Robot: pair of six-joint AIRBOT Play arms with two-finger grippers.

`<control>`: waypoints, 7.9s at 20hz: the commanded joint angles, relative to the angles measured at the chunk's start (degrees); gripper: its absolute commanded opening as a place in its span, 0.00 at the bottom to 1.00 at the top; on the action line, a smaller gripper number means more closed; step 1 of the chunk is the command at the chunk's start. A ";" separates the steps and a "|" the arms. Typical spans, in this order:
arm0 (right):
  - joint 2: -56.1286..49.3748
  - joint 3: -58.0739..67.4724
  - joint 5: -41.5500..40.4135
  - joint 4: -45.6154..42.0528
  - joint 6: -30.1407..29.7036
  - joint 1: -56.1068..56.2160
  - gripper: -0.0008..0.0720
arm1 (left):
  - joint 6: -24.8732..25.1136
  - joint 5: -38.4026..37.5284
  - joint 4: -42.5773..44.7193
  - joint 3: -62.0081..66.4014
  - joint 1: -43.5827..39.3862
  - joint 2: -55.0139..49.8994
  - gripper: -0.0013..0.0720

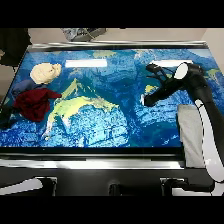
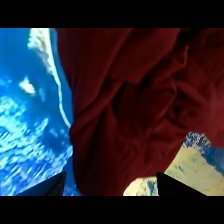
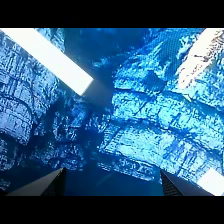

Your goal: Fold the shirts.

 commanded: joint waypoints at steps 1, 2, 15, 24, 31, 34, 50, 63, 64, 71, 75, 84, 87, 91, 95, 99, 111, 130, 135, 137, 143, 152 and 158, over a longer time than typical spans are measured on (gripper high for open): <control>-0.02 0.00 0.33 0.87 -0.92 0.02 0.94 | 3.10 9.57 -5.31 -1.27 -2.73 -4.42 1.00; -0.02 0.00 0.70 0.87 -0.92 0.02 0.94 | 3.34 11.67 -5.62 -1.27 -3.87 -5.14 1.00; 1.25 0.00 9.66 3.78 -0.72 0.00 0.94 | 10.10 6.67 -14.47 4.68 -7.37 -5.27 0.06; 20.35 0.09 9.49 -8.04 0.83 0.00 0.94 | 12.17 -0.79 -14.47 8.83 -24.33 35.63 0.06; 32.09 0.09 10.80 -8.09 5.68 0.00 0.94 | 8.09 -7.28 -14.45 8.83 -52.46 38.64 0.06; 34.77 0.09 12.70 -9.62 5.84 0.00 0.94 | 7.08 -12.00 -14.40 8.83 -61.16 34.03 0.06; 16.76 -1.86 9.64 -4.63 4.50 0.00 0.94 | 11.43 -20.39 -4.72 9.01 -64.48 -3.80 1.00; 7.04 -20.31 8.94 9.55 -2.43 0.02 0.94 | 11.96 -16.63 -3.43 -1.68 -44.24 -1.36 0.88; 7.04 -21.27 8.57 10.10 -2.40 0.02 0.94 | 12.09 -14.49 -5.25 -3.15 -45.13 -2.14 0.88; 7.04 -22.10 7.87 10.27 -2.16 0.02 0.94 | 12.00 -7.76 -6.80 -3.93 -53.20 -8.02 0.87; 7.04 -22.12 7.93 10.27 -1.66 0.02 0.94 | 10.36 -6.88 -6.80 -3.96 -54.60 -9.57 0.63; 6.97 -32.89 -1.79 21.46 -1.60 0.02 0.94 | 9.01 -6.43 -6.73 -3.93 -54.47 -9.55 0.06; 4.46 -39.21 -7.02 27.98 -1.53 0.02 0.94 | 9.03 -7.13 -6.73 -3.91 -54.47 -9.51 0.06; 0.39 -40.04 -9.57 30.12 0.33 1.92 0.84 | 9.03 -7.10 -6.73 -3.89 -54.47 -8.92 0.06; -1.05 -40.02 -18.97 30.12 4.15 7.65 0.10 | 9.03 -7.17 -6.69 -3.87 -54.40 -8.52 0.06; 3.78 -35.78 -16.46 19.85 3.23 5.42 0.08 | 11.23 -7.23 2.69 0.15 -54.07 -2.89 0.06; 42.49 -2.56 -23.61 -13.29 6.43 -7.91 0.08 | 0.63 -3.91 22.21 39.80 -37.35 26.51 0.06; 40.76 -6.45 0.31 -9.84 2.84 -7.91 0.08 | -1.60 -19.34 20.74 39.21 -37.79 25.81 0.06; 18.75 -12.15 -21.77 -9.75 1.77 -7.91 0.08 | 4.11 -4.24 18.34 15.72 -40.83 13.84 0.06; 11.96 -12.15 -29.59 -9.73 8.92 -7.91 0.08 | 4.33 2.03 18.10 13.33 -43.12 6.88 0.06; 0.76 -12.15 -32.30 0.83 17.11 -6.69 0.08 | 4.28 4.81 12.92 13.55 -47.23 -6.43 0.06; 7.82 -5.92 -15.43 -0.07 4.07 -10.78 0.75 | 2.49 -20.50 23.23 30.51 -32.57 -7.45 0.82; 9.62 -8.02 6.62 -6.16 1.86 -14.51 0.75 | 3.91 -23.39 21.99 12.28 -21.35 -8.44 0.64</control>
